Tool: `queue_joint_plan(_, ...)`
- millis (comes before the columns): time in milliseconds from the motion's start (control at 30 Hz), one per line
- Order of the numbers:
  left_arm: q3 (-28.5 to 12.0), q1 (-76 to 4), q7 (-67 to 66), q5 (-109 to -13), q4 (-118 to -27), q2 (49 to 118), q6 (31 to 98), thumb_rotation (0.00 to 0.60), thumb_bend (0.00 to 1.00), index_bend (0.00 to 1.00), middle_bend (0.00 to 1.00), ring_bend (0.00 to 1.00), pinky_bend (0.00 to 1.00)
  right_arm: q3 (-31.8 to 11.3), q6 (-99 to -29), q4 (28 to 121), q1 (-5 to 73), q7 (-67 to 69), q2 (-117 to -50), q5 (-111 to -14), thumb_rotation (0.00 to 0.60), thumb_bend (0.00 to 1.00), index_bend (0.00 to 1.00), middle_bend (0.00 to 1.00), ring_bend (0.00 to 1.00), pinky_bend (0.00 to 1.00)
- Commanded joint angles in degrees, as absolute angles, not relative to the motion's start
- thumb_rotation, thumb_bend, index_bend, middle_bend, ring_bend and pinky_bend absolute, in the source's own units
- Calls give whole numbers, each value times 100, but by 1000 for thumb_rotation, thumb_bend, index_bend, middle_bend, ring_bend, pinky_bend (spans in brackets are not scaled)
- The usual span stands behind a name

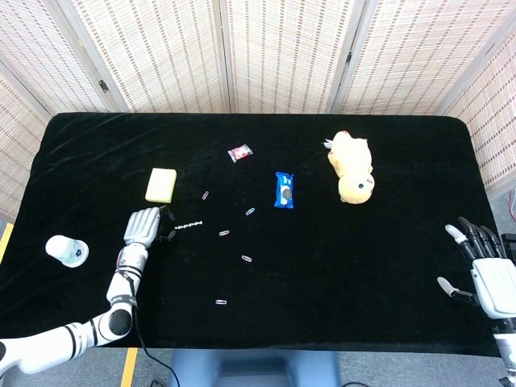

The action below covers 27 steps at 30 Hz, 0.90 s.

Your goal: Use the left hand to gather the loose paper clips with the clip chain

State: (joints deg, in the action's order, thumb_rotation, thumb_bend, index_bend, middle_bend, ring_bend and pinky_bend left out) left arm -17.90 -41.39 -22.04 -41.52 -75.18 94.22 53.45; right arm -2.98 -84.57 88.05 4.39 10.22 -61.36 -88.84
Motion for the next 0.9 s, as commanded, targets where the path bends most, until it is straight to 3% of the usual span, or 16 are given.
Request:
queue_joint_plan(33,-1783,-4216,-2207,-4105,-7411,9522,5290,600,395,448,1000,1000,1000,-288,-8519,8798,410,1038,-6134,-8907,600,236,90,0,29,0)
queue_joint_plan(900,-1681,-4548,-2195,-3862,-6809,9883,4983,600,395,493,1000,1000,1000,-298,-8498,8867,381,1018,-6090,-8762,600,235,90,0,29,0)
